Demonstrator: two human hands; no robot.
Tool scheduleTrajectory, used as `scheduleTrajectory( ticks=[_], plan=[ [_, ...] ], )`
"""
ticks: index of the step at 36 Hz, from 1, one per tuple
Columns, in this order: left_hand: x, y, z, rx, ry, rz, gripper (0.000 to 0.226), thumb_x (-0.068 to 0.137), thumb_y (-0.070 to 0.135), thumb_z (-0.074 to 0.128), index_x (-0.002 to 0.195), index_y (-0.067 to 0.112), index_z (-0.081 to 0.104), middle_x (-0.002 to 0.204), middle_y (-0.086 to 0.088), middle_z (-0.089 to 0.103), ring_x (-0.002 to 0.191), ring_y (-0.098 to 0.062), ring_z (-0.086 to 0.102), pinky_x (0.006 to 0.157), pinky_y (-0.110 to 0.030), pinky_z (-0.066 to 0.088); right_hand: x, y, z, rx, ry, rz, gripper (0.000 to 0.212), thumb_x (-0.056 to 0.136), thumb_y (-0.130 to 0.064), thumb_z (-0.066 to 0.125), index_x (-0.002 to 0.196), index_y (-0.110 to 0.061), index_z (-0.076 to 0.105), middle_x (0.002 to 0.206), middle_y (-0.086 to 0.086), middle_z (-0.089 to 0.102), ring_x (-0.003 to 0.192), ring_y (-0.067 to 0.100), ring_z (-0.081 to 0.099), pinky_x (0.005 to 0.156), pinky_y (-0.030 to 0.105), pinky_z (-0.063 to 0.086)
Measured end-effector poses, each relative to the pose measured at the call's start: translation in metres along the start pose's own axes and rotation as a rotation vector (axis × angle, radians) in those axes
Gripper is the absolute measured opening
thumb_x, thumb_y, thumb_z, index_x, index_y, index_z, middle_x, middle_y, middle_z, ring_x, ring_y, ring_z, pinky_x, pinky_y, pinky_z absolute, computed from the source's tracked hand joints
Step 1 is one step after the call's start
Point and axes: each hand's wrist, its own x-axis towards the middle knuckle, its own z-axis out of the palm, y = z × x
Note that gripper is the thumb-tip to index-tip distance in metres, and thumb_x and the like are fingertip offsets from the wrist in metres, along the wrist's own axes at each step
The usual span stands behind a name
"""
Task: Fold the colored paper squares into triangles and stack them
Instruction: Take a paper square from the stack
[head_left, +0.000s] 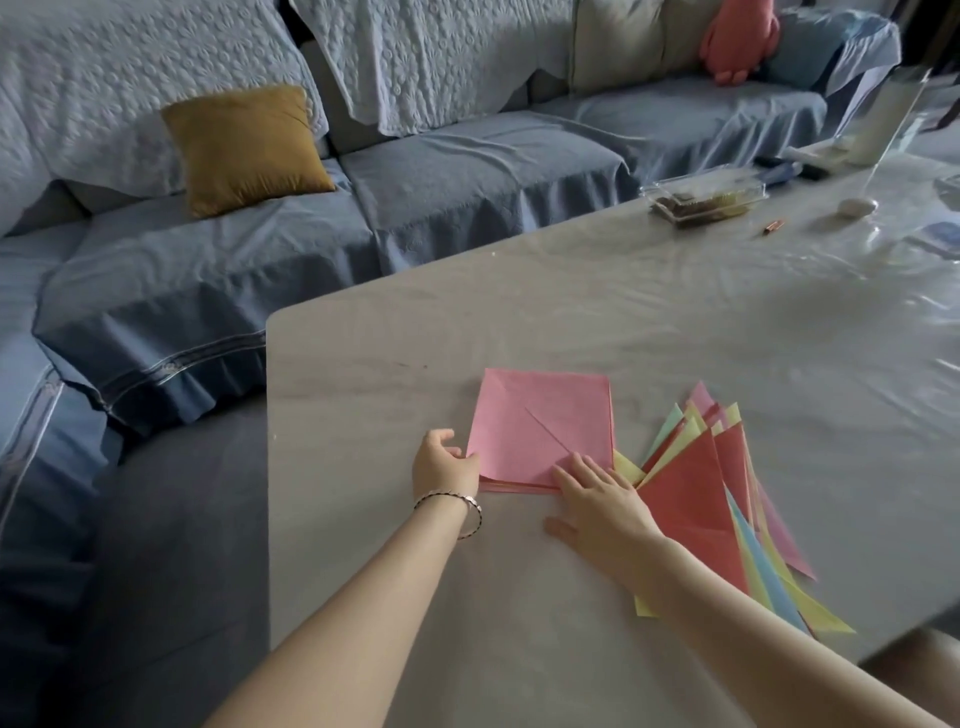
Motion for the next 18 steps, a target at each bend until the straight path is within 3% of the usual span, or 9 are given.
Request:
scheduleTrajectory(
  ticks=[6, 11, 13, 15, 18],
  plan=[
    [0.003, 0.005, 0.001, -0.032, 0.008, -0.058, 0.043, 0.074, 0.016, 0.074, 0.113, 0.006, 0.057, 0.107, -0.007, 0.065, 0.090, -0.021, 0.059, 0.074, -0.023, 0.038, -0.005, 0.001, 0.002, -0.012, 0.032, -0.066, 0.063, 0.092, -0.047, 0.045, 0.144, -0.020, 0.023, 0.155, 0.001, 0.011, 0.143, 0.015, 0.008, 0.114, 0.030, 0.010],
    [0.002, -0.002, -0.004, -0.031, 0.002, -0.073, 0.019, 0.074, 0.013, 0.074, 0.090, 0.009, 0.066, 0.089, -0.007, 0.068, 0.073, -0.022, 0.060, 0.068, -0.024, 0.043, -0.010, -0.001, 0.004, -0.018, 0.101, -0.135, 0.059, 0.089, -0.046, 0.051, 0.139, -0.022, 0.033, 0.148, -0.004, 0.028, 0.139, 0.014, 0.022, 0.113, 0.034, 0.012],
    [0.000, -0.009, -0.009, -0.049, 0.010, -0.068, 0.013, 0.072, 0.013, 0.075, 0.080, 0.011, 0.065, 0.081, -0.008, 0.069, 0.063, -0.022, 0.061, 0.065, -0.025, 0.047, -0.014, -0.004, 0.007, 0.007, 0.196, -0.158, 0.055, 0.079, -0.042, 0.063, 0.129, -0.022, 0.049, 0.134, -0.003, 0.048, 0.127, 0.018, 0.045, 0.108, 0.040, 0.027],
    [-0.004, -0.017, -0.019, -0.047, 0.016, -0.055, 0.009, 0.073, 0.013, 0.074, 0.074, 0.011, 0.065, 0.068, -0.002, 0.065, 0.045, -0.015, 0.058, 0.054, -0.022, 0.047, -0.017, -0.003, 0.016, 0.016, 0.299, -0.177, 0.054, 0.057, -0.040, 0.079, 0.106, -0.021, 0.065, 0.111, -0.003, 0.064, 0.103, 0.020, 0.064, 0.090, 0.040, 0.048],
    [-0.009, -0.032, -0.037, -0.028, 0.008, -0.046, 0.015, 0.077, 0.013, 0.071, 0.065, 0.014, 0.062, 0.057, 0.004, 0.060, 0.029, -0.006, 0.051, 0.048, -0.020, 0.045, -0.019, -0.007, 0.027, -0.019, 0.392, -0.205, 0.058, 0.044, -0.036, 0.088, 0.097, -0.022, 0.069, 0.105, -0.002, 0.068, 0.098, 0.017, 0.066, 0.081, 0.037, 0.053]
  ],
)
